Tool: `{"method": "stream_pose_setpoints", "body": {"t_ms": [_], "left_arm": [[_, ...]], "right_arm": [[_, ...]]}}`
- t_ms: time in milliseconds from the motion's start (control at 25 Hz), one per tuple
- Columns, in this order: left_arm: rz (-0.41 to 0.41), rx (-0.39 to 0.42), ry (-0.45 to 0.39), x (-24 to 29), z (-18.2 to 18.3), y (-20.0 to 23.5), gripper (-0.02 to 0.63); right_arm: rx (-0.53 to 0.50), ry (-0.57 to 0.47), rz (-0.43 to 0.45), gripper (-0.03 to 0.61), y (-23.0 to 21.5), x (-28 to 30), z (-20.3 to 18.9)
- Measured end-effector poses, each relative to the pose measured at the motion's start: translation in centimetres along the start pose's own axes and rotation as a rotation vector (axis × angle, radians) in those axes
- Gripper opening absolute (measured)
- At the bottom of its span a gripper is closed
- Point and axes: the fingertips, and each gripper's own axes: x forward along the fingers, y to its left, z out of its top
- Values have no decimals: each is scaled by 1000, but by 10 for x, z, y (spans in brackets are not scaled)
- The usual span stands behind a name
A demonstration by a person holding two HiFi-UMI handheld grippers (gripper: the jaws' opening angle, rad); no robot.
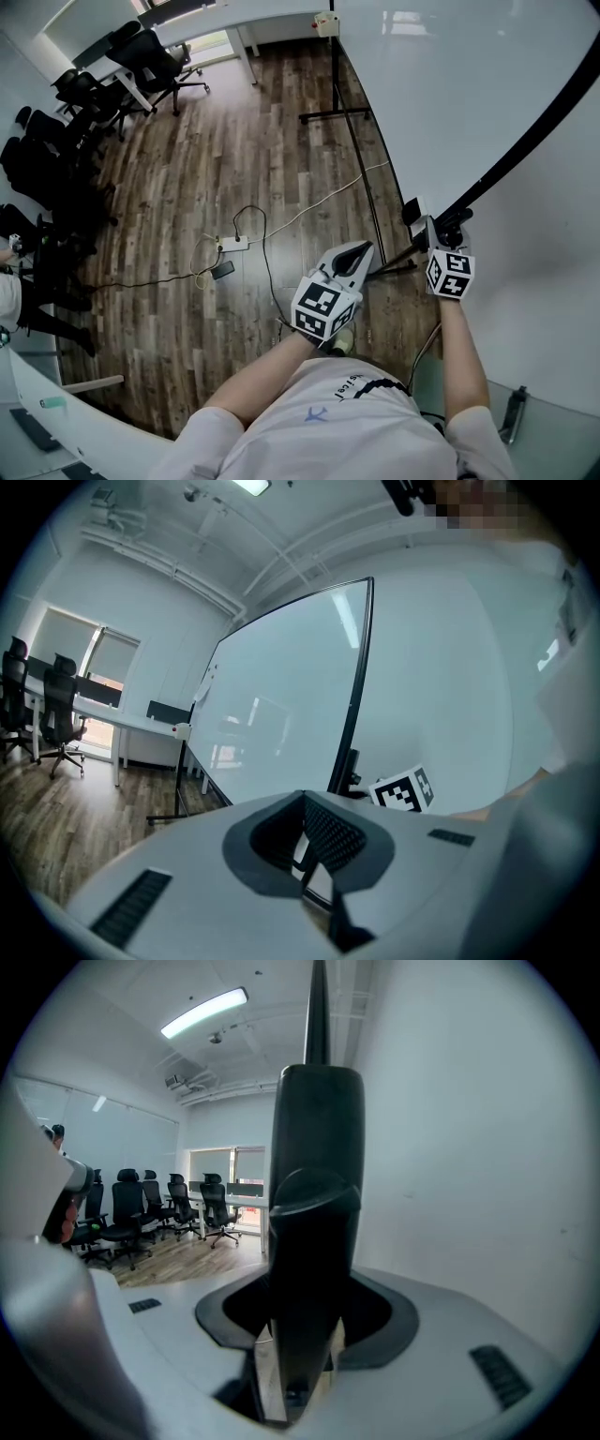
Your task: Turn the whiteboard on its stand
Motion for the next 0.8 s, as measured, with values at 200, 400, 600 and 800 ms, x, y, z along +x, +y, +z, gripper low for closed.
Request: {"method": "stream_pose_setpoints", "body": {"t_ms": [200, 400, 600, 800], "left_arm": [[-15, 9, -3, -5, 1, -15, 11], [-19, 12, 3, -6, -4, -24, 11], [-10, 11, 1, -10, -3, -26, 11], [0, 6, 9, -14, -9, -28, 11]], "right_arm": [[13, 27, -8, 189, 4, -25, -2], [27, 60, -12, 190, 4, -45, -10], [17, 94, -14, 190, 14, -75, -23], [2, 100, 69, 175, 54, -93, -30]]}}
